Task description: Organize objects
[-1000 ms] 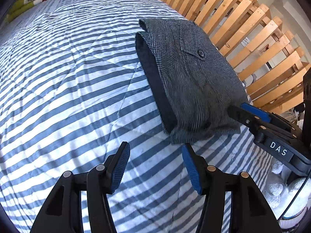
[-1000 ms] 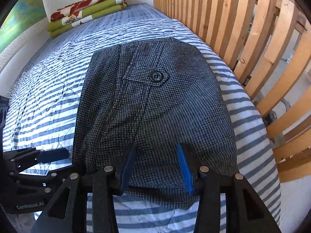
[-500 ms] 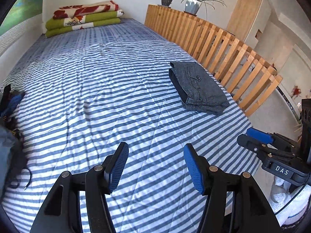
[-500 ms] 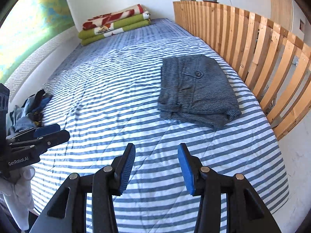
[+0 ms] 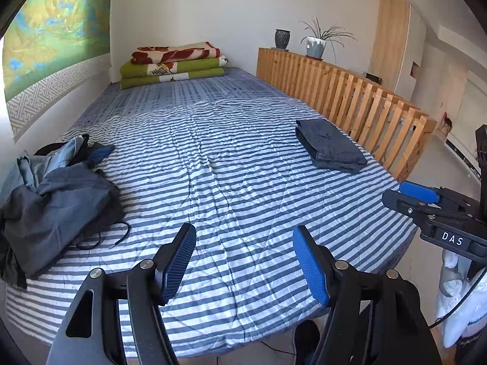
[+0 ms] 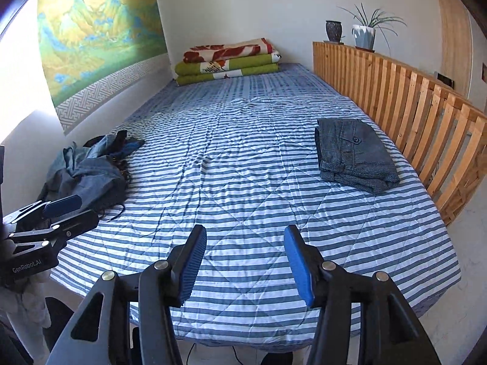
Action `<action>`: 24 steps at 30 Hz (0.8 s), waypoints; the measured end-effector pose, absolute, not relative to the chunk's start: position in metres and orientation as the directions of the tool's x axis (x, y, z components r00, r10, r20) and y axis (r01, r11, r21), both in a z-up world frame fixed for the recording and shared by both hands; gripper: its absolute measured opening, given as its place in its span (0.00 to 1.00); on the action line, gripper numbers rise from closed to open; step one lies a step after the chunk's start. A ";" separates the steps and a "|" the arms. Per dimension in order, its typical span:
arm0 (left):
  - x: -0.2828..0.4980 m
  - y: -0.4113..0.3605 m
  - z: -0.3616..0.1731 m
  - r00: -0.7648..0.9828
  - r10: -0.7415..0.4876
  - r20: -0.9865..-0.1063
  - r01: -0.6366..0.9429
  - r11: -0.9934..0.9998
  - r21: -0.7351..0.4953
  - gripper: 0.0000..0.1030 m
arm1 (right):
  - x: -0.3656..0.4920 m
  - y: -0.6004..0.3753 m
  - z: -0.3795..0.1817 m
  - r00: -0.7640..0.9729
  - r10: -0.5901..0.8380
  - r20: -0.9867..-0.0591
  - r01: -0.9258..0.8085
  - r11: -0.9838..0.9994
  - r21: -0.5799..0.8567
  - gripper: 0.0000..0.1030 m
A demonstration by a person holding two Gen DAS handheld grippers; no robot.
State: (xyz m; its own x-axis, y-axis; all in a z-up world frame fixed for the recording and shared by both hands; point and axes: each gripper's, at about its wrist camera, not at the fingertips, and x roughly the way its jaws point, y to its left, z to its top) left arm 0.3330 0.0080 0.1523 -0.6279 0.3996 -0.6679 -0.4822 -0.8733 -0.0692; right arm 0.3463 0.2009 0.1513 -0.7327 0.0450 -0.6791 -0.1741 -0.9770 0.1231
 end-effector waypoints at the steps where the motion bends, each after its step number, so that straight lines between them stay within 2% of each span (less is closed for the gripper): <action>1: 0.341 0.004 0.153 -0.633 0.397 -0.664 -0.482 -0.874 -0.063 0.68 | 0.351 0.194 0.154 -0.738 0.053 -0.673 -0.173 -0.979 0.112 0.52; 8: 0.391 -0.005 0.146 -0.635 0.416 -0.651 -0.498 -0.865 -0.066 0.70 | 0.386 0.163 0.154 -0.753 0.084 -0.653 -0.188 -0.978 0.091 0.53; 16: 0.416 0.017 0.137 -0.628 0.426 -0.651 -0.527 -0.848 -0.047 0.82 | 0.421 0.143 0.144 -0.744 0.145 -0.652 -0.241 -0.969 0.059 0.57; 24: 0.416 0.037 0.135 -0.611 0.446 -0.654 -0.561 -0.827 -0.040 0.82 | 0.429 0.149 0.143 -0.733 0.215 -0.646 -0.292 -0.956 0.013 0.61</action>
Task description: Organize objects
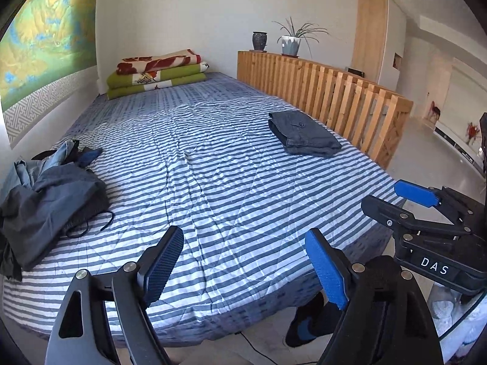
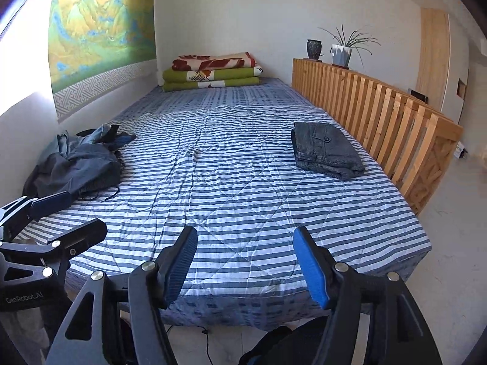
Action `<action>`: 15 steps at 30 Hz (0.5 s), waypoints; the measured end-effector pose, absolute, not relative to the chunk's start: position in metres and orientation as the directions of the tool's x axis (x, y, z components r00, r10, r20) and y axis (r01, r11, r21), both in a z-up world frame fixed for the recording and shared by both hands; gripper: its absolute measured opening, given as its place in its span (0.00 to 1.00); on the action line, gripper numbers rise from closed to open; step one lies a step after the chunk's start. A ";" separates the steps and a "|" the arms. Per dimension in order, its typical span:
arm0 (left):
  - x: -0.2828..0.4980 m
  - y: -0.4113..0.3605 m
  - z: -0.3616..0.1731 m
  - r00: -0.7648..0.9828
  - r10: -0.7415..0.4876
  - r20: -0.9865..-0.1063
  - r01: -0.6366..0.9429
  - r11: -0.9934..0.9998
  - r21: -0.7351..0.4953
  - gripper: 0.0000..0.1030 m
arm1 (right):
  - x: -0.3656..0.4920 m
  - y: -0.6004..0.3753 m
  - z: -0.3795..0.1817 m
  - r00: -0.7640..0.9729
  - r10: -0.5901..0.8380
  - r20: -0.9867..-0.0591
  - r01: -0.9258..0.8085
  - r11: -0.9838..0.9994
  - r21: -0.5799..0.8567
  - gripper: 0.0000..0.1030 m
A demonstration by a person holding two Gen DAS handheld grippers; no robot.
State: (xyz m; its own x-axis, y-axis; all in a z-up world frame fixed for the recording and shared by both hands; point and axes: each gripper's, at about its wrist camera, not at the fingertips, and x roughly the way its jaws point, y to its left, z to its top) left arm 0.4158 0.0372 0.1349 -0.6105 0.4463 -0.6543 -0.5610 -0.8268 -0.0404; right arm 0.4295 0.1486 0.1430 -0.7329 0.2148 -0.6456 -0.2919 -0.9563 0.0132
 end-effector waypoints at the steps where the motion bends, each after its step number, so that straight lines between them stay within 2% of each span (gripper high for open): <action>1: 0.414 0.040 0.136 -0.607 0.451 -0.654 -0.567 -0.823 -0.041 0.82 | 0.429 0.150 0.144 -0.732 0.218 -0.645 -0.297 -0.955 0.014 0.61; 5: 0.404 0.054 0.137 -0.595 0.481 -0.644 -0.600 -0.799 -0.042 0.86 | 0.425 0.159 0.145 -0.727 0.245 -0.642 -0.329 -0.944 0.011 0.61; 15: 0.357 0.086 0.124 -0.550 0.519 -0.654 -0.649 -0.759 -0.057 0.87 | 0.405 0.187 0.128 -0.678 0.304 -0.669 -0.424 -0.906 0.018 0.62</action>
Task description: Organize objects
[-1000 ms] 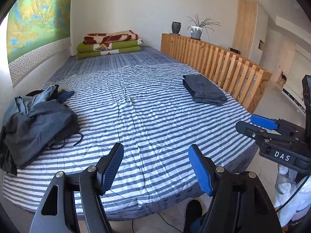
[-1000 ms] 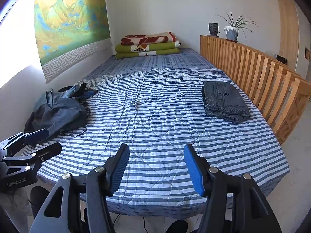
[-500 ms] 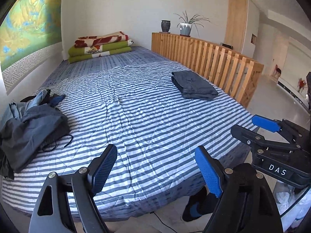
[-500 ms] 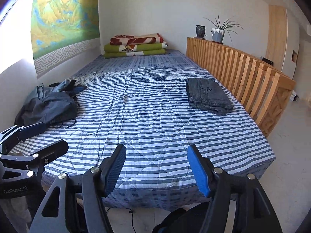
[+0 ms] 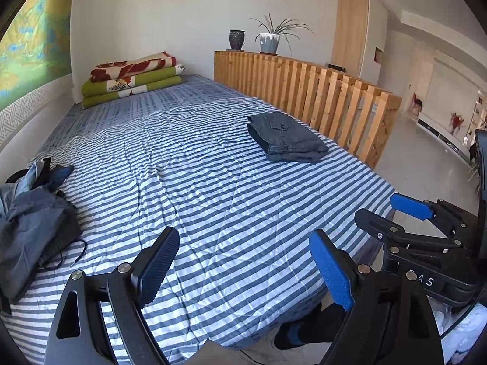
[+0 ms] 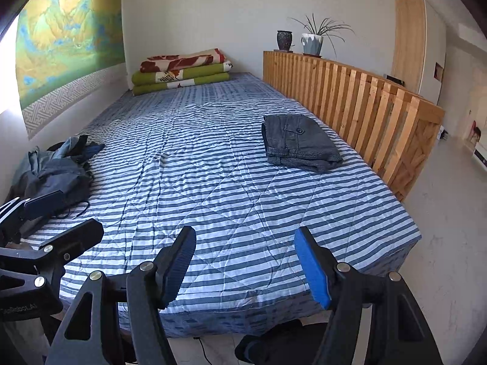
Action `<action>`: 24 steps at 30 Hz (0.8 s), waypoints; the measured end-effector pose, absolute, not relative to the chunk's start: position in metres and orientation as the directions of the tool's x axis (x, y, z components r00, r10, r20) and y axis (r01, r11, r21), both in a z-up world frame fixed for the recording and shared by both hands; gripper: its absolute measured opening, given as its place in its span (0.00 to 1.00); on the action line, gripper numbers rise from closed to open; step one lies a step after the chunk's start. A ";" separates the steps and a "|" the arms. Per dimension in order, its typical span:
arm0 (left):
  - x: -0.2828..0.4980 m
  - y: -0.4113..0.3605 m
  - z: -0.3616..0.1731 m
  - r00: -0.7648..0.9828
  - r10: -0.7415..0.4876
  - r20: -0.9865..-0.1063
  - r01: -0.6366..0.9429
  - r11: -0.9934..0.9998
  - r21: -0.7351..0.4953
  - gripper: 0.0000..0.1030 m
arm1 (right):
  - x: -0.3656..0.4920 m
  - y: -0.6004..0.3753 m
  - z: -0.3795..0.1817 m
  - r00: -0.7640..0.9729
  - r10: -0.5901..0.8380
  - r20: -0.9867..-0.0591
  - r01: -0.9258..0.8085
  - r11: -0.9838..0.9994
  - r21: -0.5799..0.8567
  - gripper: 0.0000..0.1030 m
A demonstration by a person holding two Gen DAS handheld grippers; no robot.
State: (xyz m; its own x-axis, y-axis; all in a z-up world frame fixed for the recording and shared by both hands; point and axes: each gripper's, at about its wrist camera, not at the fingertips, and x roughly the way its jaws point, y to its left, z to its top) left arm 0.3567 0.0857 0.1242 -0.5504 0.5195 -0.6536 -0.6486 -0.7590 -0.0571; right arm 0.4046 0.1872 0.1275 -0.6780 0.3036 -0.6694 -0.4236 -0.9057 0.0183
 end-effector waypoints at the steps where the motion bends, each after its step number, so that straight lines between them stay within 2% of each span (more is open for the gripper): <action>1: 0.353 0.087 0.123 -0.547 0.521 -0.655 -0.651 -0.757 -0.058 0.87 | 0.402 0.190 0.126 -0.675 0.305 -0.672 -0.429 -0.903 0.021 0.62; 24: 0.350 0.110 0.099 -0.530 0.486 -0.695 -0.641 -0.766 -0.047 0.88 | 0.403 0.199 0.119 -0.676 0.295 -0.675 -0.430 -0.902 0.036 0.62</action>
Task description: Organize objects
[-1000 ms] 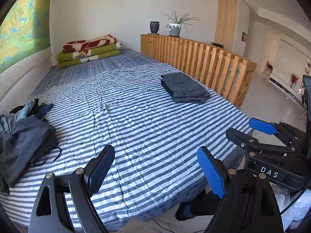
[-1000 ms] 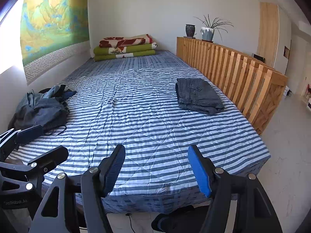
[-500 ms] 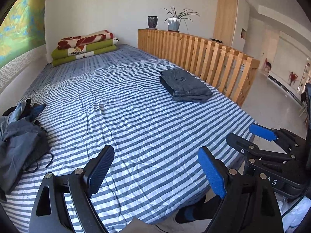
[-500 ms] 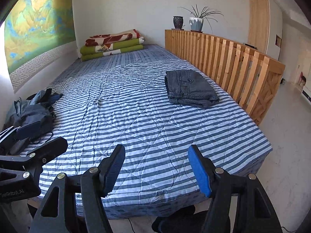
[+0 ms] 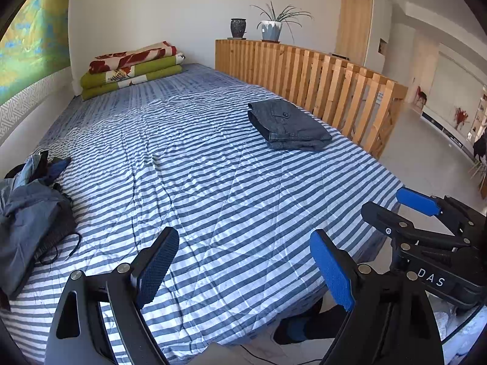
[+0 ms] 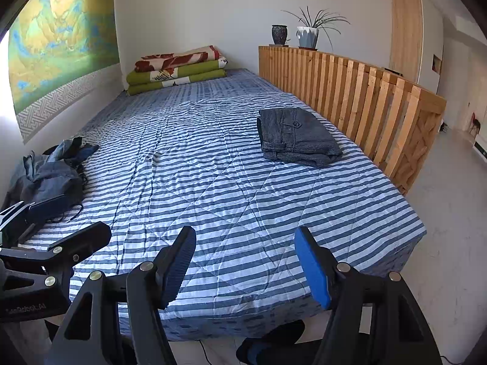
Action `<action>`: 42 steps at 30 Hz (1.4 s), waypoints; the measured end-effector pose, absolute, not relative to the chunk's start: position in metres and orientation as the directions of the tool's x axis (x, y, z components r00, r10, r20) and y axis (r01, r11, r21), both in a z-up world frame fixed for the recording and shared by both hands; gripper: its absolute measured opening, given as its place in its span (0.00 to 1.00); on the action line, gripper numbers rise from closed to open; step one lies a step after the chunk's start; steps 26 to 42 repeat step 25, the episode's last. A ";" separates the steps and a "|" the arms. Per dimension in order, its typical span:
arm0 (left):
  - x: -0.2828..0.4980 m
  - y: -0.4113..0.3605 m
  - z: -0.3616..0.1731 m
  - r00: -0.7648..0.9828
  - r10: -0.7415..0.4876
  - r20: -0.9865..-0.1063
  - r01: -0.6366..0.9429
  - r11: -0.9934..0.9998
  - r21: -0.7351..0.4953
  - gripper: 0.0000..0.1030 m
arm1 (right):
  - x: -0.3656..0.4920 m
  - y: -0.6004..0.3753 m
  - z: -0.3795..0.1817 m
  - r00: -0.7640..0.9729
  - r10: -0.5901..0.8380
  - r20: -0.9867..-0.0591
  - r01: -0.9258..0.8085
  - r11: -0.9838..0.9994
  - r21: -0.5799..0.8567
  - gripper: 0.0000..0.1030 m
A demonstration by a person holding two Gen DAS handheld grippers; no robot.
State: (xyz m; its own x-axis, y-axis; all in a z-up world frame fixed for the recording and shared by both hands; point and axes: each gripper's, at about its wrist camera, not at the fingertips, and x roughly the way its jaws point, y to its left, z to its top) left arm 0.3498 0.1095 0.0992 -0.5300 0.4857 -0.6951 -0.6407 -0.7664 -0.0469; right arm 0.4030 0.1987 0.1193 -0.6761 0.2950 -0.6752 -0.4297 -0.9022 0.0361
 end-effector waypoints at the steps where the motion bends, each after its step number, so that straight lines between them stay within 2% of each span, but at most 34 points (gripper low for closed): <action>1: 0.350 0.110 0.098 -0.529 0.484 -0.698 -0.640 -0.767 -0.047 0.88 | 0.404 0.200 0.119 -0.676 0.294 -0.675 -0.431 -0.901 0.039 0.62; 42: 0.353 0.115 0.088 -0.525 0.479 -0.703 -0.641 -0.766 -0.043 0.90 | 0.408 0.204 0.103 -0.657 0.280 -0.700 -0.441 -0.896 0.055 0.62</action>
